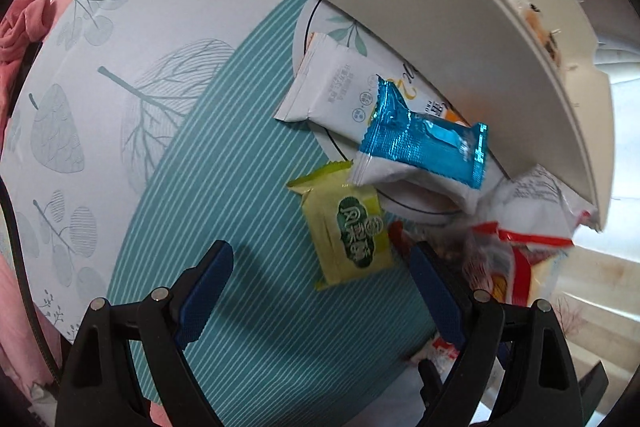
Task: Organize snacks
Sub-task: 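Grasp yellow-green packet with left tool while right reaches toward red-white Cookies packet, then lift yellow-green packet toward basket with left tool while right closes on Cookies packet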
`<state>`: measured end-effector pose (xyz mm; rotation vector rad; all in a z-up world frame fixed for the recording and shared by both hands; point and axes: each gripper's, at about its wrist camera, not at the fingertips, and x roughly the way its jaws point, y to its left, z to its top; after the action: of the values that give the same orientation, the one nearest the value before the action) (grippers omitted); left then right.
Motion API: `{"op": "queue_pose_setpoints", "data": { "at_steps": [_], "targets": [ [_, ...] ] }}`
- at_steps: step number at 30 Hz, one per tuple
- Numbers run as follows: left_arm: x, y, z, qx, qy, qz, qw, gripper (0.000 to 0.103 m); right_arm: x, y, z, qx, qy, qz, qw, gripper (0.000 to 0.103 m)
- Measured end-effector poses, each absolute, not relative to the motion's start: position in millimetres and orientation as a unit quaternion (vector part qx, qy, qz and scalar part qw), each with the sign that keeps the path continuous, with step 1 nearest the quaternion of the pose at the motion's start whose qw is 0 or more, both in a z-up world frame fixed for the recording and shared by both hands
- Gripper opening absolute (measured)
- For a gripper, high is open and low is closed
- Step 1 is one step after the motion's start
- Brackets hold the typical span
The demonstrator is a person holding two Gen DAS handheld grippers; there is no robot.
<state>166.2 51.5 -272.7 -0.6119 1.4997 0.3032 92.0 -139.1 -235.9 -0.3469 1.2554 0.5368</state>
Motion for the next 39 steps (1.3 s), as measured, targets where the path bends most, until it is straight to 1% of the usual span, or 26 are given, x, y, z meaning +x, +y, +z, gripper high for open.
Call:
{"op": "queue_pose_setpoints", "data": {
  "at_steps": [7,9,11,15,16,17,18,20,22,27,31,39],
  "targets": [
    [188.5,42.1,-282.9,-0.255,0.671,0.155,0.679,0.089,97.2,-132.3,-241.4,-0.164,0.568,0.267,0.761,0.077],
    [193.9,38.8,-284.3,-0.249,0.673,0.165,0.676,0.087,97.4,-131.3,-241.1,-0.163,0.566,0.267,0.763,0.077],
    [196.6,36.2,-284.6,-0.24,0.677,0.181,0.671,0.079,96.9,-130.3,-241.2,-0.161,0.566,0.267,0.763,0.077],
    [204.0,36.9,-284.9,-0.223,0.684,0.199,0.665,0.07,88.6,-137.8,-240.2,-0.16,0.568,0.266,0.762,0.077],
    [205.6,36.1,-284.7,-0.222,0.684,0.202,0.665,0.066,88.1,-138.8,-239.6,-0.158,0.569,0.265,0.762,0.075],
    [205.7,33.7,-283.5,-0.22,0.685,0.205,0.664,0.061,90.5,-140.4,-237.4,-0.157,0.569,0.264,0.763,0.073],
    [207.2,32.2,-283.4,-0.219,0.685,0.207,0.664,0.059,91.6,-141.6,-237.0,-0.157,0.569,0.263,0.763,0.072],
    [209.7,28.6,-280.0,-0.217,0.683,0.208,0.665,0.048,96.0,-145.0,-231.0,-0.153,0.569,0.257,0.766,0.065],
    [213.5,22.5,-277.3,-0.217,0.68,0.21,0.668,0.04,99.2,-147.1,-225.9,-0.15,0.57,0.253,0.767,0.06],
    [213.6,21.5,-275.5,-0.222,0.679,0.207,0.668,0.038,99.2,-155.3,-222.0,-0.144,0.576,0.254,0.764,0.052],
    [196.5,28.5,-278.4,-0.231,0.685,0.204,0.66,0.038,103.1,-163.3,-219.9,-0.137,0.584,0.25,0.76,0.044],
    [167.8,39.6,-278.2,-0.254,0.695,0.196,0.643,0.037,98.1,-157.2,-210.5,-0.129,0.595,0.253,0.752,0.022]
  ]
}}
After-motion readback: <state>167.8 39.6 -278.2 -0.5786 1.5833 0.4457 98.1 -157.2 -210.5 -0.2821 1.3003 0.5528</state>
